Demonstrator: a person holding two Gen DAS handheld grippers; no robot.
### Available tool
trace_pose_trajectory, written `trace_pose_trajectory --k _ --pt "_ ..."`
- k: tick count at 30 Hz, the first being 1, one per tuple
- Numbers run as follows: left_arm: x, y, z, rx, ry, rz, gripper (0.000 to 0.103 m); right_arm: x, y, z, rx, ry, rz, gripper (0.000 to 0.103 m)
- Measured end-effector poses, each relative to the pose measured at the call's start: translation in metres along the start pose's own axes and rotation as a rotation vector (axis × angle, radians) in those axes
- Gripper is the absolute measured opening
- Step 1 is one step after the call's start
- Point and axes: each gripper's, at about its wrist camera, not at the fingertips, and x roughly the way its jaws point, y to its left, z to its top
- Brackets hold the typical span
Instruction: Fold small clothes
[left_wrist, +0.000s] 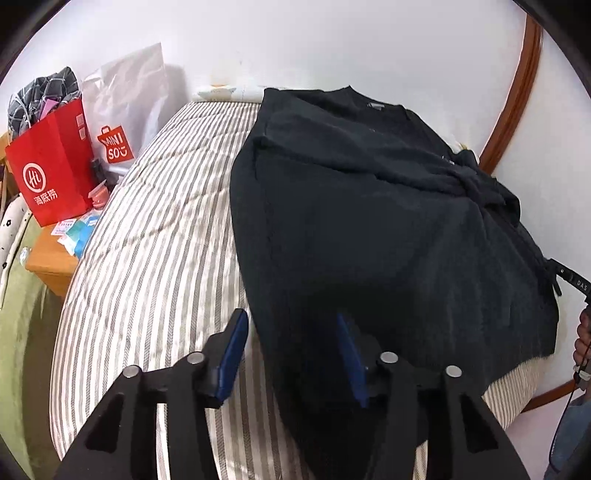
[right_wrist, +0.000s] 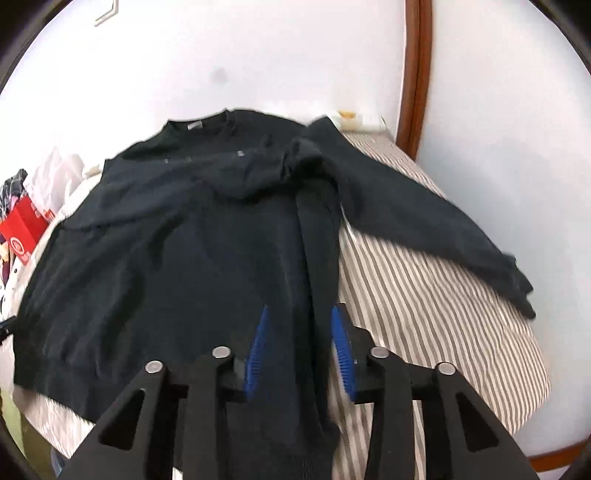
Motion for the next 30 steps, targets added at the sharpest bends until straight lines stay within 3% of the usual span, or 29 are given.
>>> trace_pose_trajectory --k 6,10,20,30 --pt "0.013 0.002 0.021 -0.017 0.0 0.019 0.048 0.018 0.031 0.035 -0.034 -0.016 0.055 0.039" --pt "0.025 0.004 0.044 -0.034 0.002 0.056 0.048 0.041 0.057 0.066 -0.049 -0.013 0.121 0.048" --pt "0.063 0.016 0.101 -0.077 -0.003 0.134 0.048 0.127 0.187 0.161 -0.198 0.021 0.263 0.049" --pt "0.101 0.039 0.131 -0.075 -0.009 0.142 0.048 0.218 0.311 0.212 -0.358 0.069 0.362 0.049"
